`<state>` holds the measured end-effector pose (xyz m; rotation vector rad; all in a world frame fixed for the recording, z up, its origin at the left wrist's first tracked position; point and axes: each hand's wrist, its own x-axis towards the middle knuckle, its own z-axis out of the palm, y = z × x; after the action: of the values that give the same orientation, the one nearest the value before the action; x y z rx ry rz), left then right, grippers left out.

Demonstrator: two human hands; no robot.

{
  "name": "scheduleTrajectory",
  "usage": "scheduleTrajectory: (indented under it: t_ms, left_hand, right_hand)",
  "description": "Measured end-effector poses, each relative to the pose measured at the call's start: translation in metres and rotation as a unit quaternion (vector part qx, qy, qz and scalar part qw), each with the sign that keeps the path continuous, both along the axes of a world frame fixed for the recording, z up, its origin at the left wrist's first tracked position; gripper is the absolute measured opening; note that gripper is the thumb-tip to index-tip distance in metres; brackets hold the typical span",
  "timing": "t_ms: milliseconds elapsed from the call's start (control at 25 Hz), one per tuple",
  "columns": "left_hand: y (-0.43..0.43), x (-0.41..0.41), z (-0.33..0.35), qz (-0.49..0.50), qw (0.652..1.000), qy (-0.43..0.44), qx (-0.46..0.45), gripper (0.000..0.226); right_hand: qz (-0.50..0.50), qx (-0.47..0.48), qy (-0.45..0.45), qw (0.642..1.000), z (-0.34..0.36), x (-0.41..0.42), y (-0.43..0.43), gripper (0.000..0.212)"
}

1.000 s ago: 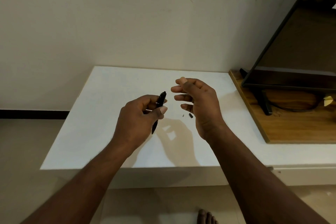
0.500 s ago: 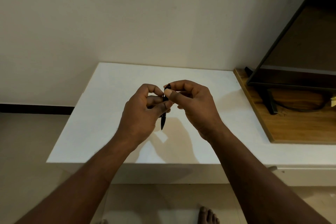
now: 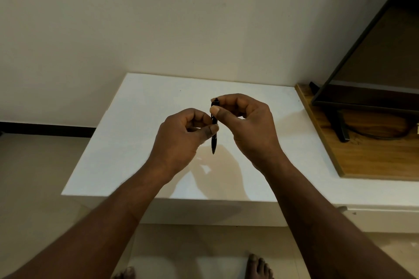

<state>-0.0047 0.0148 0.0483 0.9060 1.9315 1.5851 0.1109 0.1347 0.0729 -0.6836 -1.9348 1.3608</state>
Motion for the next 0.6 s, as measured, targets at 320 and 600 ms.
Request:
scheduleTrajectory:
  t_ms: [320, 600]
  left_hand:
    - [0.0008, -0.0003, -0.0012, -0.003, 1.000, -0.007, -0.004, 0.012]
    - [0.0009, 0.0002, -0.0021, -0.009, 1.000, 0.002, -0.007, 0.011]
  right_hand:
    - [-0.003, -0.065, 0.027, 0.998, 0.0015, 0.0004, 0.0015, 0.020]
    - [-0.003, -0.064, 0.017, 0.998, 0.0015, -0.0006, 0.0011, 0.013]
